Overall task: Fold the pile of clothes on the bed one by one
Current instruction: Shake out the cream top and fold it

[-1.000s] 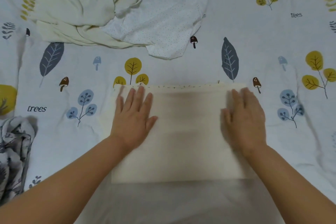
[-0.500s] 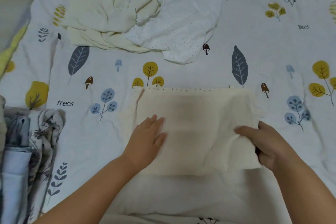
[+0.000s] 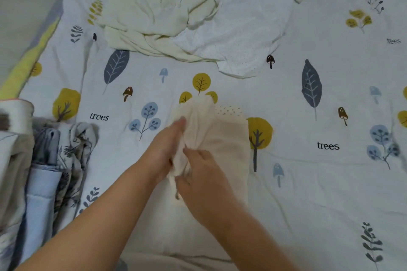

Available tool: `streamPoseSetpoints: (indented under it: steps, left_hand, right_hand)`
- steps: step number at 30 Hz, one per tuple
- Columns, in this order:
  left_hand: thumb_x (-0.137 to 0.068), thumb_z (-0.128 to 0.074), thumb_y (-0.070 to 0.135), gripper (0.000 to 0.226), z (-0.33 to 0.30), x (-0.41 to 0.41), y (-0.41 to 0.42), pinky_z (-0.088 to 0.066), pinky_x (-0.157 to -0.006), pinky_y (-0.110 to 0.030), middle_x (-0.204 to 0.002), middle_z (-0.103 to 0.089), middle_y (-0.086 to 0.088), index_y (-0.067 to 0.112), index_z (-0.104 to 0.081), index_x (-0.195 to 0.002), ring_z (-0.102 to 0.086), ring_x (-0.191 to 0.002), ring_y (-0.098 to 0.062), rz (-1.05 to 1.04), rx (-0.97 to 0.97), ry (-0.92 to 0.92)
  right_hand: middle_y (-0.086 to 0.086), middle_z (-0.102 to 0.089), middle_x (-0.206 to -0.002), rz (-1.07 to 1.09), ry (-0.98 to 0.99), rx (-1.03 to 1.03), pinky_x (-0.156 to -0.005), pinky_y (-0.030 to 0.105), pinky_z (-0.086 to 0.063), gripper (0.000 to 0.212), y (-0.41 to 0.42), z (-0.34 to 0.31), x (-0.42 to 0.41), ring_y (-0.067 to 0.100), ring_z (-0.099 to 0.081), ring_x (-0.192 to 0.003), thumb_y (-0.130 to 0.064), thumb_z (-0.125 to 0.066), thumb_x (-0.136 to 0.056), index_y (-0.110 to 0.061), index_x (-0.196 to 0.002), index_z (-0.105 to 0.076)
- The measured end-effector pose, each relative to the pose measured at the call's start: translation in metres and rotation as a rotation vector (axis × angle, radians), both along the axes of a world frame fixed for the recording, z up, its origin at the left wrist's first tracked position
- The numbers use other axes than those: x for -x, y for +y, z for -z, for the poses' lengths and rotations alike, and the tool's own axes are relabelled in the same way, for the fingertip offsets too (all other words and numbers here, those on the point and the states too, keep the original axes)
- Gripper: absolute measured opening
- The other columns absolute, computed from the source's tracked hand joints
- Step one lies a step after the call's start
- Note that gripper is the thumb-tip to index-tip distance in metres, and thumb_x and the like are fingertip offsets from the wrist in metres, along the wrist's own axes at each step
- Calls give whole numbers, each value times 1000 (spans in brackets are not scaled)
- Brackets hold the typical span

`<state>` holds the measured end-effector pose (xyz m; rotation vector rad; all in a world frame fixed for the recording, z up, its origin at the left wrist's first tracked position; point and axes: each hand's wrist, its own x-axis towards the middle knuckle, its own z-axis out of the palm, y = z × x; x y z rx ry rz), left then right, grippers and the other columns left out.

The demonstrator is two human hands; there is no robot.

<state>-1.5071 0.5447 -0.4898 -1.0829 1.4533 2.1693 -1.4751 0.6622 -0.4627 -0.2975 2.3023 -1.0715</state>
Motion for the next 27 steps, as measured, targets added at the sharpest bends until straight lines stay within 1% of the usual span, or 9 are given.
streamPoseSetpoints:
  steps: [2,6,11,14,17,20,22,23,27]
  left_hand:
    - [-83,-61,44,43,14,1,-3,-52,-88,-39,-105,-70,-5,12,-62,-112,-66,-94,-23,90,318,-60]
    - [-72,-75,30,56,24,11,4,-42,-81,-27,-104,-55,6,15,-47,-119,-54,-97,-16,271,774,-11]
    - [-90,-51,19,15,25,14,-7,-46,-75,-29,-99,-64,3,21,-56,-104,-61,-98,-21,129,629,131]
    - [-92,-51,30,50,34,-1,-11,-38,-89,-39,-123,-49,-14,8,-36,-134,-45,-118,-35,339,1105,-89]
    - [-90,-41,49,69,36,-18,1,-29,-104,-48,-145,-27,-20,16,-19,-147,-28,-132,-37,397,1308,53]
    - [-82,-17,66,76,54,-37,13,-9,-114,-49,-157,3,-14,33,-4,-149,1,-144,-33,658,1330,119]
    - [-79,-11,70,74,68,-48,12,-1,-115,-48,-156,17,-11,39,14,-142,13,-143,-33,801,1325,96]
    - [-77,-8,71,73,73,-51,9,2,-116,-46,-155,19,-11,39,19,-137,15,-143,-33,824,1318,102]
    - [-86,-33,66,76,72,-47,7,-1,-116,-44,-156,15,-13,40,15,-139,11,-144,-31,701,1252,155]
  right_hand:
    - [-4,-39,-135,-14,100,-118,-100,27,-36,47,9,10,0,17,-41,-120,-21,-46,-91,-24,-138,-39]
    - [0,-37,-131,-73,231,-428,-97,32,-32,47,27,23,2,22,-34,-118,-21,-42,-90,-26,-136,-34]
    - [5,-54,-119,-165,357,-338,-88,36,-45,38,32,25,-15,27,-49,-106,-21,-50,-88,-19,-125,-54]
    - [1,-55,-118,-197,300,-205,-94,29,-41,30,38,30,-19,20,-47,-113,-26,-43,-94,-18,-118,-60]
    - [12,-65,-113,108,469,-163,-86,34,-51,34,39,38,-9,30,-62,-106,-14,-55,-80,-10,-113,-67]
    - [21,-26,-151,104,427,-354,-109,47,-29,57,37,59,-6,39,-27,-138,-23,-53,-90,-14,-144,-34]
    - [9,24,-151,-32,270,-483,-116,43,-1,66,42,79,-10,32,12,-144,-41,-35,-97,-27,-146,9]
    - [7,33,-146,-63,255,-510,-116,43,6,66,44,87,-14,30,20,-142,-45,-29,-97,-29,-141,18]
    - [11,18,-155,-45,249,-415,-116,37,5,65,46,88,-11,27,17,-144,-43,-35,-96,-28,-149,1]
